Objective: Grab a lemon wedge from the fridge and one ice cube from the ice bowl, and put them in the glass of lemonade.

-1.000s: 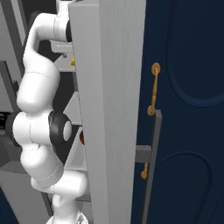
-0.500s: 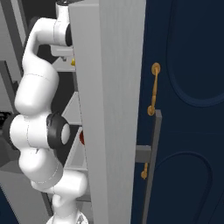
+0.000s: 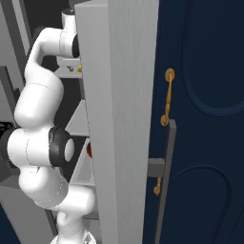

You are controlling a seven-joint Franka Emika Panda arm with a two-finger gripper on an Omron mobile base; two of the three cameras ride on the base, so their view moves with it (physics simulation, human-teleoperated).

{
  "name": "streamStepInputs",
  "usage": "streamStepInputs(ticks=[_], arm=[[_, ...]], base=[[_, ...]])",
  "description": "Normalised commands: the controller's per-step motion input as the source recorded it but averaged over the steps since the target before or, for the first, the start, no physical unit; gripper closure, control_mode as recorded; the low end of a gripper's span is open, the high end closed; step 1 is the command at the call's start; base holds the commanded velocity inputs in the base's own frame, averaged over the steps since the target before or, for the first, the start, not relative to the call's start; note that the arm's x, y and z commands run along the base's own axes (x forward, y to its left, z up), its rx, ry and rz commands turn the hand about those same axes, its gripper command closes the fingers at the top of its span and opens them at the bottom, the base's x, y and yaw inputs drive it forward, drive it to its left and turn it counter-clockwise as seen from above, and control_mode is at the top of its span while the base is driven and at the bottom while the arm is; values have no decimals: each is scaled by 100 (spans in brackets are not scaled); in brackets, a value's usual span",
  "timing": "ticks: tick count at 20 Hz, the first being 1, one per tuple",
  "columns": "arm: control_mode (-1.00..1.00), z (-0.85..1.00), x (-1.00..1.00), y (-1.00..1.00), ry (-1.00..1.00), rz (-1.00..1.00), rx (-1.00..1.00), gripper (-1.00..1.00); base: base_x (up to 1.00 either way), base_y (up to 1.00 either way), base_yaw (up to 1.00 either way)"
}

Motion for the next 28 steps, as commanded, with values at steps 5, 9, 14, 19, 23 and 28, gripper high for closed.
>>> streamStepInputs(ticks=[5,9,14,19,23,28], arm=[[-100,-16,0,0,0,0,0,100],[-100,0,0,0,0,0,0,100],[-100,0,-42,-1,-7,0,0,100],[-100,-4,-100,-4,-11,0,0,100],[-100,-5,-100,0,-6,0,0,100],[-100,-28,-100,0,0,0,0,100]], base=[[0,0,0],[0,0,0],[0,0,0],[0,0,0],[0,0,0],[0,0,0]])
